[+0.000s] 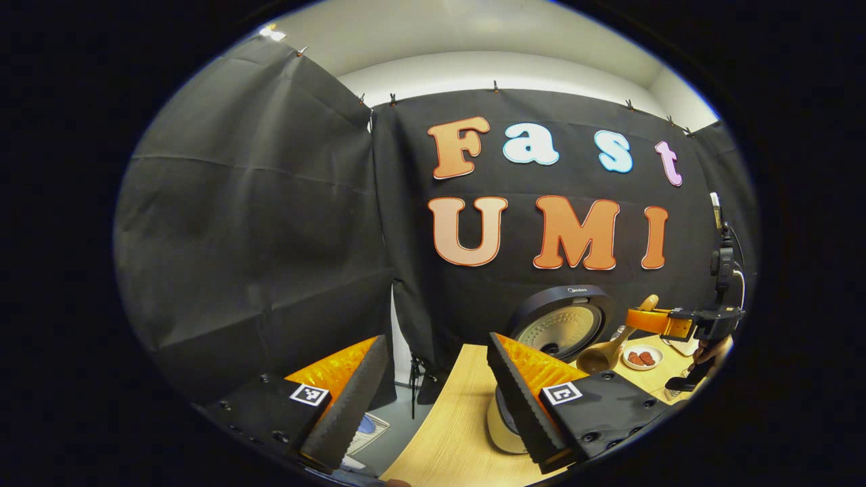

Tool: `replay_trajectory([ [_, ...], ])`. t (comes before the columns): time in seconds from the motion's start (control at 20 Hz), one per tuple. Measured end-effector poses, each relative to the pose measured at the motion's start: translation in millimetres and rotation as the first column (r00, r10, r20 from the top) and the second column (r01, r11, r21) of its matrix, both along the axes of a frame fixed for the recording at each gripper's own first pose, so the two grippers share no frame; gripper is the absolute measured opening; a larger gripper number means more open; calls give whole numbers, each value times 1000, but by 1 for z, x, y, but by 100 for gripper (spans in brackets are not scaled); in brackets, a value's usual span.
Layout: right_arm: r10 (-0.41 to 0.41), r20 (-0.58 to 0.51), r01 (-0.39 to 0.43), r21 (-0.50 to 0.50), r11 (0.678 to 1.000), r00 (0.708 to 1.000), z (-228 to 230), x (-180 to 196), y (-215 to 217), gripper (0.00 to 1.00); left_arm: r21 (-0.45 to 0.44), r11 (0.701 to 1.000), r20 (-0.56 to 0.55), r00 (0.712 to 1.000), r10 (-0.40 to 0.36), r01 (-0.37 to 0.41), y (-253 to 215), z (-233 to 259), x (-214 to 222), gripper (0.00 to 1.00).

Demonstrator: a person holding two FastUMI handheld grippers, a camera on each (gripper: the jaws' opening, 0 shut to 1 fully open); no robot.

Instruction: Close the left gripper, press the button to open the rice cooker; take a wooden spoon from the chopstick holder with the right hand, scoop a spoonful of rice and pour it into the rice cooker, then put the wooden spoon back into the chopstick holder.

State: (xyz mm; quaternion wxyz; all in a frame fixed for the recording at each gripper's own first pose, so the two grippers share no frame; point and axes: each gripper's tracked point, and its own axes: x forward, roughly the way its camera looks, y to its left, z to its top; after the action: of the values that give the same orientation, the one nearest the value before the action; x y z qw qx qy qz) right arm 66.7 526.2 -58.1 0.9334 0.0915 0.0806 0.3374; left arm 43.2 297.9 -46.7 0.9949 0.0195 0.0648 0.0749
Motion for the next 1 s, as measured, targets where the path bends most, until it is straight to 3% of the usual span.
replay_trajectory([
  [0.25, -72, -40, 74, 49, 996, 997, 9, 10, -52, 5, 0, 1000, 30, 1000, -7, 7, -15, 12, 10, 99],
  [0.35, -121, -36, 123, 51, 991, 992, 13, 15, -84, 5, -22, 1000, 36, 999, -20, 21, -27, 12, 14, 100],
  [0.4, -148, -34, 150, 49, 988, 988, 14, 19, -101, 5, -33, 999, 37, 999, -29, 30, -34, 12, 15, 96],
  [0.5, -201, -36, 203, 48, 978, 979, 14, 25, -137, 5, -36, 998, 44, 998, -43, 44, -44, 12, 20, 99],
  [0.8, -371, -52, 372, 26, 928, 927, 4, 41, -252, 5, -32, 997, 49, 996, -68, 70, -74, 12, 37, 96],
  [0.9, -419, -57, 420, 21, 907, 906, -1, 43, -287, 5, -47, 995, 48, 995, -82, 85, -83, 12, 42, 100],
  [1.0, -461, -64, 462, 9, 887, 885, -10, 44, -320, 5, -44, 995, 52, 995, -86, 88, -92, 13, 46, 96],
])
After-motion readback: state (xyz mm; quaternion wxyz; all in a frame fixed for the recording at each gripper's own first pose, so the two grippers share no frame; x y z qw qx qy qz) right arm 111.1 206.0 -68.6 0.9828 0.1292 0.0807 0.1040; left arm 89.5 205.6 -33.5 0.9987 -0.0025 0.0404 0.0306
